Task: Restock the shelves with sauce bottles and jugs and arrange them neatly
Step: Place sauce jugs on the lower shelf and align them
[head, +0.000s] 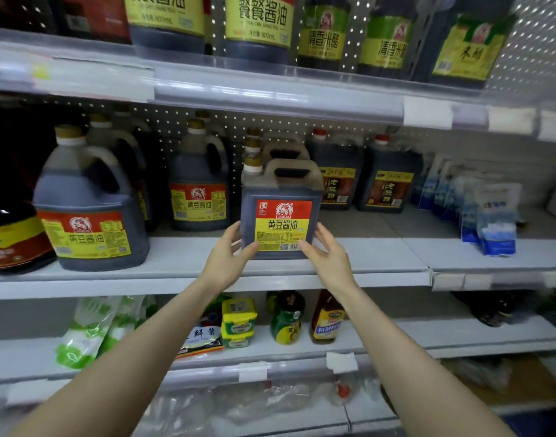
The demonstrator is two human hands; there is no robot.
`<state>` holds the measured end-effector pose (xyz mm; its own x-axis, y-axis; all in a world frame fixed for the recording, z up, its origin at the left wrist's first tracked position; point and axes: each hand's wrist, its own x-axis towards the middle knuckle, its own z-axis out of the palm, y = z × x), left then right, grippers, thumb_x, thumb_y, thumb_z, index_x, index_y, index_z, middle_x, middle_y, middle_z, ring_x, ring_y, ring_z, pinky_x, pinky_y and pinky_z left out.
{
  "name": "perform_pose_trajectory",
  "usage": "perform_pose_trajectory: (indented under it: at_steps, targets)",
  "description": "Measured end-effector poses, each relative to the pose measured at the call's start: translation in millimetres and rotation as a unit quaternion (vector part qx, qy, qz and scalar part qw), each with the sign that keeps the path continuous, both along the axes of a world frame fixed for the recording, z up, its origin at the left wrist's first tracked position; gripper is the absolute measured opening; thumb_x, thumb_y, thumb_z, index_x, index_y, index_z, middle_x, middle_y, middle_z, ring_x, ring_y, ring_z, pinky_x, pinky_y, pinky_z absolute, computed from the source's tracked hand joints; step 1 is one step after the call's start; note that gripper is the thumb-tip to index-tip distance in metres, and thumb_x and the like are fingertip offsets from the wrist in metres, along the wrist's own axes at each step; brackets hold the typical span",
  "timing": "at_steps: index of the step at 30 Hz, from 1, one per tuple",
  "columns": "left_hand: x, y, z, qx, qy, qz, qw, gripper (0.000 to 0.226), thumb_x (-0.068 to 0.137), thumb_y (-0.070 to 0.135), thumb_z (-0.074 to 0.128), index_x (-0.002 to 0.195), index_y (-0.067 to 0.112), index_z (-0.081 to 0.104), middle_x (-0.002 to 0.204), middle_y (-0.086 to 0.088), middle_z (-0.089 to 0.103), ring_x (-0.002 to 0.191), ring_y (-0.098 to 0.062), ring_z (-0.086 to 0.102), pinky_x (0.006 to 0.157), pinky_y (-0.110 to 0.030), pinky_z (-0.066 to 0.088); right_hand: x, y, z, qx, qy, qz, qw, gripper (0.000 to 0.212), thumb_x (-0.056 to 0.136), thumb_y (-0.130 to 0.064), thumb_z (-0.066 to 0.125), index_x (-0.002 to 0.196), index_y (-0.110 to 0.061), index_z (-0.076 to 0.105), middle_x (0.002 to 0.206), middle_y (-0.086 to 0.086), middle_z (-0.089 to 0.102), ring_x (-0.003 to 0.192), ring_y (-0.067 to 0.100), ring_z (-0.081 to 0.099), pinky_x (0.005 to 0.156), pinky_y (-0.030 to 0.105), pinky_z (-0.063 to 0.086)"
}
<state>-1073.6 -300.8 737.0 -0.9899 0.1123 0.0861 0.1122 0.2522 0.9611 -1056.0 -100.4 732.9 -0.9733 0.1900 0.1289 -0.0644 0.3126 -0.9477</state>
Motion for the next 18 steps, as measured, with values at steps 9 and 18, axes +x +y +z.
perform_pose_trajectory:
  at_steps: [9,18]
  targets:
    - [77.0,-35.1,20.3,-0.015,0.03,0.027,0.999,0.063,0.092,0.029,0.061,0.148,0.019,0.031,0.141,-0.008,0.047,0.126,-0.022,0.048,0.097,-0.034,0.044,61.0,-28.8,28.9,0.024,0.019,0.02,0.999,0.058,0.091,-0.037,0.064,0.143,-0.02,0.046,0.135,-0.004,0.057,0.124,0.01,0.052,0.085,0.013,0.041]
    - [190.9,-85.5,29.2,0.008,0.049,0.06,0.997,0.059,0.091,0.025,0.064,0.144,0.018,0.038,0.127,-0.002,0.052,0.112,-0.013,0.055,0.081,-0.016,0.045,155.8,-84.2,45.5,0.021,0.039,0.071,0.997,0.054,0.094,-0.035,0.06,0.143,-0.019,0.044,0.131,-0.001,0.057,0.109,0.011,0.054,0.093,0.027,0.044]
